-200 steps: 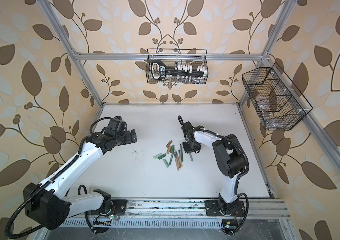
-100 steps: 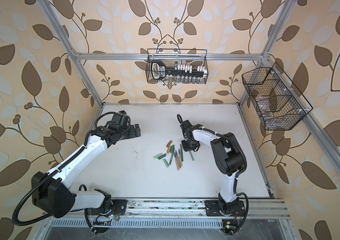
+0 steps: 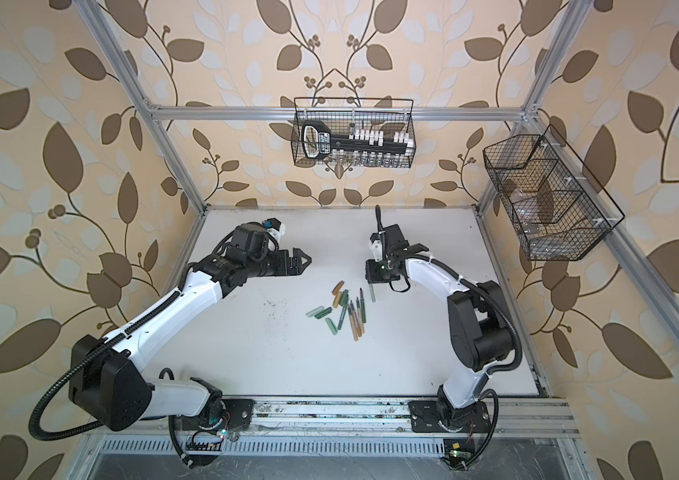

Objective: Insert the pens into the pen caps
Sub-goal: 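Grasp a light green fountain pen by its barrel with the right gripper, then lift the pen and pass it into the left gripper, nib pointing up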

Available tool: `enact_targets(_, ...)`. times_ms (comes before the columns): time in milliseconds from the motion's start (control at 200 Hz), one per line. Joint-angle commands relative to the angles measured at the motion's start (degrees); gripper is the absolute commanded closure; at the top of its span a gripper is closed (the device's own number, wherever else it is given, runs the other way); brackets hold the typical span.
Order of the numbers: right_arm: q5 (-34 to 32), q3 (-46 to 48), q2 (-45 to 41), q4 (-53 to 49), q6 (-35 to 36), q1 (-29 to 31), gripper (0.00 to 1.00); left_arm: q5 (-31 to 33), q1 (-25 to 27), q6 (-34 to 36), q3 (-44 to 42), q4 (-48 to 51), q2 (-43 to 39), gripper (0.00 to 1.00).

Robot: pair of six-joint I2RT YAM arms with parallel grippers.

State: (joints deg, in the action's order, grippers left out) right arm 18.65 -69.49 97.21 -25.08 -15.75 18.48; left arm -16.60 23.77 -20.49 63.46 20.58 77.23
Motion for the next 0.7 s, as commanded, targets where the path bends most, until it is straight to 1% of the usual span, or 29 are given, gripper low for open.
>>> enact_targets(0,15.9,2.1,-2.5,14.1,-7.8,-1.0,0.94,-8.7,1.7,-0.1,-1.4,-7.9,-2.8,0.01)
enact_targets(70,21.1,2.7,-3.3,22.1,-13.2,-0.9,0.95,-11.0,1.9,-1.6,-2.1,-10.9,-3.1,0.01)
enact_targets(160,25.4,3.3,-4.0,31.5,-19.0,-0.2,0.95,-14.2,2.0,-3.8,-2.4,-15.4,-2.8,0.02)
enact_targets(275,28.8,4.6,-4.4,45.0,-27.7,0.8,0.95,-16.9,2.8,-4.8,-0.9,-17.3,-1.3,0.05)
enact_targets(305,29.6,4.6,-4.3,47.6,-29.5,1.1,0.95,-17.3,3.0,-4.7,-0.5,-17.5,-1.1,0.08)
enact_targets(415,31.5,4.7,-3.7,54.4,-34.8,1.8,0.95,-17.2,3.2,-4.7,0.1,-18.7,-0.4,0.11)
enact_targets(490,32.6,4.8,-3.9,57.9,-36.7,2.3,0.95,-17.4,3.2,-4.6,0.3,-19.2,0.2,0.14)
enact_targets(575,33.8,4.7,-4.0,59.1,-36.9,3.3,0.95,-18.5,3.2,-4.6,1.3,-19.7,1.2,0.20)
enact_targets(695,34.1,4.7,-4.1,59.6,-36.7,4.5,0.95,-20.1,3.2,-4.6,2.6,-19.9,2.3,0.34)
